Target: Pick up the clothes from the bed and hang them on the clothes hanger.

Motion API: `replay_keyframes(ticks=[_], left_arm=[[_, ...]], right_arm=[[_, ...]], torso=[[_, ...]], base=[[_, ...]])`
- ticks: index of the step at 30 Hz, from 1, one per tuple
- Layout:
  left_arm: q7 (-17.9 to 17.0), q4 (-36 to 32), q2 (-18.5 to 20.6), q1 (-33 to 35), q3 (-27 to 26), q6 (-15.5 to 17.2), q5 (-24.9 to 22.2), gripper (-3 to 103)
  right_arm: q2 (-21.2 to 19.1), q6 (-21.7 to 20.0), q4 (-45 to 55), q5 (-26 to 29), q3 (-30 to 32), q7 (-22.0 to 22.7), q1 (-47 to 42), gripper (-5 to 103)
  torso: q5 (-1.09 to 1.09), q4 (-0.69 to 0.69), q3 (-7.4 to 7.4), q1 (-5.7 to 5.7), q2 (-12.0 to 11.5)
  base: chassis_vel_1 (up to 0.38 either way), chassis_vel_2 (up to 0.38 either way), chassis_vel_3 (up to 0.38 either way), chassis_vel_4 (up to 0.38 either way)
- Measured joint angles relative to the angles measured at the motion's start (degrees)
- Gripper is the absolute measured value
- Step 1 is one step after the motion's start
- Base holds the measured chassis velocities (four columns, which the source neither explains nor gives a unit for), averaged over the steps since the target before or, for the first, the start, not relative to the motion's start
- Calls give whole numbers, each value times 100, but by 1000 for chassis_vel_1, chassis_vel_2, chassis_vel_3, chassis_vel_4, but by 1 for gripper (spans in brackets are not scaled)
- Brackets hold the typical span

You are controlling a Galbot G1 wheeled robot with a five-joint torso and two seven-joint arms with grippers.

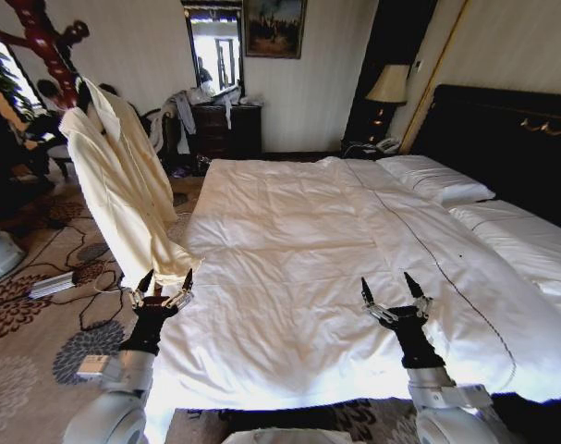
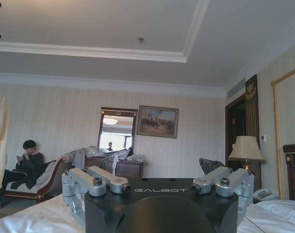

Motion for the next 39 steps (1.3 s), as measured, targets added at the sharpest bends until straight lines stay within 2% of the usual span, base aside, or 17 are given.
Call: replay_keyframes(ticks=[39], left_arm=[[-8, 35, 4, -14, 6, -5, 9, 100]], right_arm=[[6, 2, -27, 1, -1, 5, 13, 100]], torso=[[0, 0, 0, 0, 0]], base=[[0, 0, 0, 0]])
